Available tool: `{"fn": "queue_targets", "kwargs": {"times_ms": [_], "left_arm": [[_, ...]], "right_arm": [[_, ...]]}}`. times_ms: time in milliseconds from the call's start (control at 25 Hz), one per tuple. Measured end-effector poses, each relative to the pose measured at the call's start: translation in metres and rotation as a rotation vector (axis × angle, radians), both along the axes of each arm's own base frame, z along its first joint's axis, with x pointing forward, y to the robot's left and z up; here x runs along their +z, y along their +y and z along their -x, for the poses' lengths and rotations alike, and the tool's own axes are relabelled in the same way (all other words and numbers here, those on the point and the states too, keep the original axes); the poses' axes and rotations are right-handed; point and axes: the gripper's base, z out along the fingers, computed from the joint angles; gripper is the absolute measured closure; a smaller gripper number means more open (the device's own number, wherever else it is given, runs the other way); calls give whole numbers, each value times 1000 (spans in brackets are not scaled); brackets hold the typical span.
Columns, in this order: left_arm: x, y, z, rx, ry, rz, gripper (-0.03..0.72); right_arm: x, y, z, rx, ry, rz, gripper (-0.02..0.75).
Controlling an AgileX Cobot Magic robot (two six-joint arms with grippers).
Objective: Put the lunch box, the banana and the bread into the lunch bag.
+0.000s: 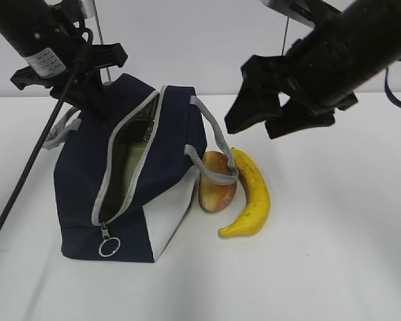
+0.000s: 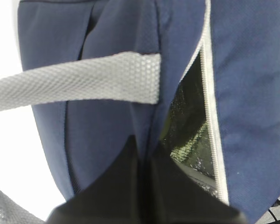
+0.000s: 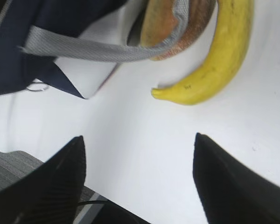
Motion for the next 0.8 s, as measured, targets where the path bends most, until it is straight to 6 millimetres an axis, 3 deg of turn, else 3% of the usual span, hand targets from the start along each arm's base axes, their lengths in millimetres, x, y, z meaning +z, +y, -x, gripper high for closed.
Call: {"fn": "queue_targets", "kwargs": {"times_ms": [160, 320, 800], "left_arm": [[0, 0, 0, 0, 0, -1, 688], [0, 0, 0, 0, 0, -1, 688], [0, 0, 0, -1, 1, -1, 688]], "right_arm": [[-21, -14, 22, -84, 16, 43, 209], [-46, -20, 30, -96, 62, 96, 209], [-115, -14, -6, -169, 105, 161, 209]]}}
